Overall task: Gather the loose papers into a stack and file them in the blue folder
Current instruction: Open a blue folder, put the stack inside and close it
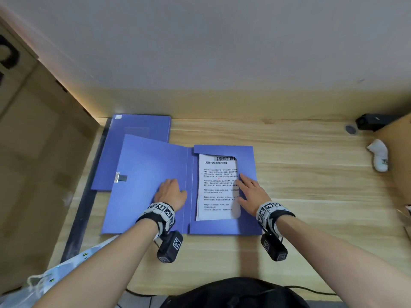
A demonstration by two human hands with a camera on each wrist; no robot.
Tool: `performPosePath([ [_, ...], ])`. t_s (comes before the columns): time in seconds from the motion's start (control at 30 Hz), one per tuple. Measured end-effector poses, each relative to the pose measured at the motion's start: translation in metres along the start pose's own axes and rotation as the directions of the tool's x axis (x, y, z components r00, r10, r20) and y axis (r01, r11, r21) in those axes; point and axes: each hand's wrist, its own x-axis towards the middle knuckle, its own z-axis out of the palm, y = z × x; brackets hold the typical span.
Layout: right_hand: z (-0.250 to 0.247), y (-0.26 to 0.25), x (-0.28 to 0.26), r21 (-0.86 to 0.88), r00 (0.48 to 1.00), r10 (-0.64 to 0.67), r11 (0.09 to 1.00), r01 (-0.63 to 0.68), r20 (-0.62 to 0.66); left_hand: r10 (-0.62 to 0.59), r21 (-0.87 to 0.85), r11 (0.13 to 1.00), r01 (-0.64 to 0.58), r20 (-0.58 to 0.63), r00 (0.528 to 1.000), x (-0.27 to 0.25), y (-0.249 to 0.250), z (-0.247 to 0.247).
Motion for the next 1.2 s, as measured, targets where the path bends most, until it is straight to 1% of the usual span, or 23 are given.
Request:
performPosePath([
  [0.1,-0.003,-0.01,-0.006,0.047,1.0,0.023,0.999,-0.022,-0.013,-0.025,-0.038,0.999,0.019,-0.15,0.988,-0.008,-0.034,-0.006],
  [0.17,0.001,-0.015,-0.013,0.061,1.0,0.015,0.998,-0.015,-0.007,-0.073,-0.039,0.997,0.067,-0.199,0.977,-0.013,-0.055,-0.006],
  [0.23,0.009,-0.019,-0.022,0.075,1.0,0.007,0.997,-0.006,-0.007,-0.172,-0.067,0.985,0.161,-0.227,0.959,-0.017,-0.073,-0.004],
  [0.33,0.023,-0.021,-0.034,0.131,0.999,0.015,0.991,-0.009,-0.046,-0.329,-0.17,0.941,0.292,-0.262,0.907,-0.019,-0.093,-0.002],
  [0.43,0.031,-0.024,-0.045,0.146,0.997,0.042,0.989,-0.033,-0.062,-0.44,-0.272,0.886,0.377,-0.232,0.867,-0.025,-0.103,-0.001],
  [0.5,0.033,-0.024,-0.051,0.152,0.997,0.068,0.987,-0.06,-0.048,-0.5,-0.36,0.841,0.405,-0.227,0.836,-0.031,-0.105,-0.002],
  [0.57,0.033,-0.022,-0.053,0.145,0.997,0.078,0.987,-0.073,-0.025,-0.535,-0.43,0.81,0.4,-0.261,0.803,-0.035,-0.101,-0.005],
  [0.63,0.032,-0.02,-0.053,0.14,0.996,0.084,0.987,-0.083,-0.003,-0.55,-0.469,0.793,0.387,-0.281,0.787,-0.04,-0.093,-0.014],
  [0.73,0.029,-0.017,-0.054,0.14,0.996,0.09,0.986,-0.091,0.011,-0.508,-0.477,0.816,0.326,-0.324,0.798,-0.05,-0.082,-0.03],
  [0.8,0.027,-0.014,-0.056,0.139,0.996,0.09,0.986,-0.092,0.024,-0.449,-0.506,0.829,0.238,-0.348,0.823,-0.06,-0.074,-0.044],
  [0.87,0.028,-0.008,-0.056,0.154,0.996,0.08,0.985,-0.083,0.027,-0.383,-0.556,0.82,0.132,-0.363,0.85,-0.07,-0.065,-0.059],
  [0.93,0.028,-0.002,-0.056,0.153,0.999,0.046,0.987,-0.049,0.022,-0.295,-0.532,0.844,0.062,-0.365,0.883,-0.08,-0.051,-0.073],
  [1.0,0.024,-0.003,-0.059,0.144,0.999,0.02,0.989,-0.024,0.026,-0.147,-0.496,0.868,-0.019,-0.293,0.945,-0.089,-0.032,-0.08],
  [1.03,0.022,-0.003,-0.059,0.148,1.0,0.012,0.989,-0.015,0.024,-0.062,-0.501,0.863,-0.067,-0.237,0.97,-0.094,-0.021,-0.081],
  [1.07,0.021,-0.002,-0.06,0.162,1.0,0.007,0.987,-0.012,0.029,0.014,-0.512,0.852,-0.108,-0.183,0.983,-0.099,-0.01,-0.082],
  [1.13,0.018,0.001,-0.061,0.211,0.999,-0.001,0.977,-0.009,0.046,0.135,-0.533,0.829,-0.168,-0.1,0.986,-0.111,0.013,-0.079],
  [1.2,0.009,0.002,-0.065,0.285,0.999,0.003,0.959,-0.013,0.036,0.213,-0.553,0.807,-0.208,-0.055,0.975,-0.122,0.04,-0.072],
])
